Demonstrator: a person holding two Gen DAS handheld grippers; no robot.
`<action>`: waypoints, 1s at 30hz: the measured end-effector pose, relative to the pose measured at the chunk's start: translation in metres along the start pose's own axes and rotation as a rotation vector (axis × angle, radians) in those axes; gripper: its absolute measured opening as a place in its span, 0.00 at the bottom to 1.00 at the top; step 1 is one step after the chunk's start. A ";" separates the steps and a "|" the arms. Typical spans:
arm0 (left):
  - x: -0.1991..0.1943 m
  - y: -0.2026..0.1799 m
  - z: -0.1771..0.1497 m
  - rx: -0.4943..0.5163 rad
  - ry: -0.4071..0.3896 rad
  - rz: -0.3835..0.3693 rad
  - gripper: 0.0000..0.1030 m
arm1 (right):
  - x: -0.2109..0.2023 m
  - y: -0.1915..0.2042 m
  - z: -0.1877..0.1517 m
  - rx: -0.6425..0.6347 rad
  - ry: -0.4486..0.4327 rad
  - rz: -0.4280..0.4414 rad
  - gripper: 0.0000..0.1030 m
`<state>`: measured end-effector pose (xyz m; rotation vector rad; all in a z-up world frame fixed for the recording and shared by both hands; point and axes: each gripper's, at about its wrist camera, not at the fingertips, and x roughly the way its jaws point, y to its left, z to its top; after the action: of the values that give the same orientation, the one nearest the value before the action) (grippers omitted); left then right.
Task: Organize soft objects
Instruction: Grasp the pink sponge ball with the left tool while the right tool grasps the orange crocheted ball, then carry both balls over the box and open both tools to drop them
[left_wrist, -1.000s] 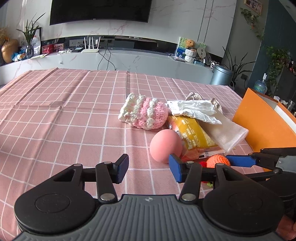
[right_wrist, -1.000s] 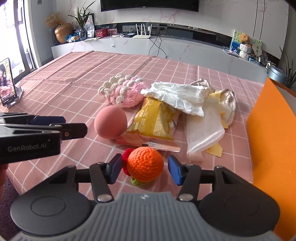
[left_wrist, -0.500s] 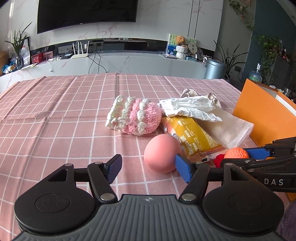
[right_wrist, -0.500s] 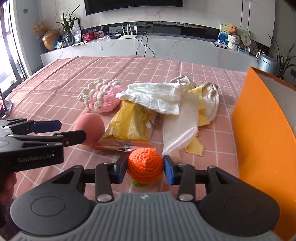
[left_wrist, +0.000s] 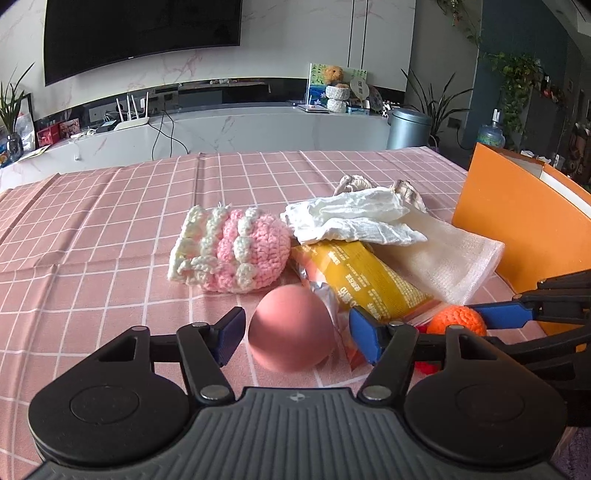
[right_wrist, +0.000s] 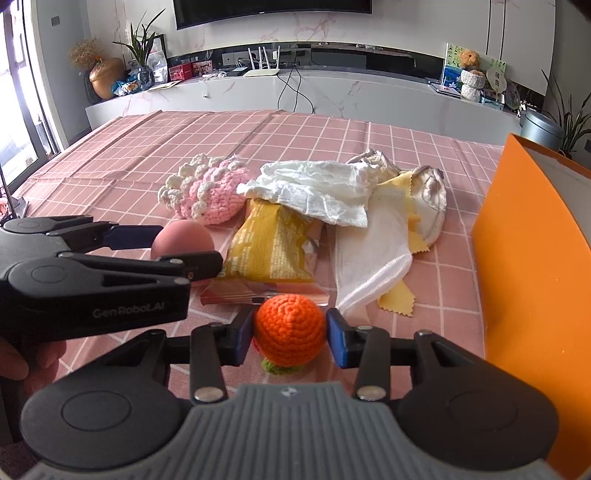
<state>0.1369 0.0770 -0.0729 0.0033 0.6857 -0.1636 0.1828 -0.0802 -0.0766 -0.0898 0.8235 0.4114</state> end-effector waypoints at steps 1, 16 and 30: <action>0.001 0.001 0.001 -0.008 0.003 -0.003 0.62 | -0.001 -0.001 0.000 0.001 0.001 0.001 0.41; -0.028 0.000 0.003 -0.065 -0.018 -0.006 0.46 | -0.022 0.004 0.001 -0.025 -0.045 0.015 0.41; -0.078 -0.034 0.024 -0.041 -0.081 -0.065 0.46 | -0.077 -0.005 -0.005 -0.046 -0.132 -0.026 0.41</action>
<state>0.0874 0.0535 -0.0037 -0.0644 0.6087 -0.2112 0.1347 -0.1111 -0.0246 -0.1149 0.6823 0.4075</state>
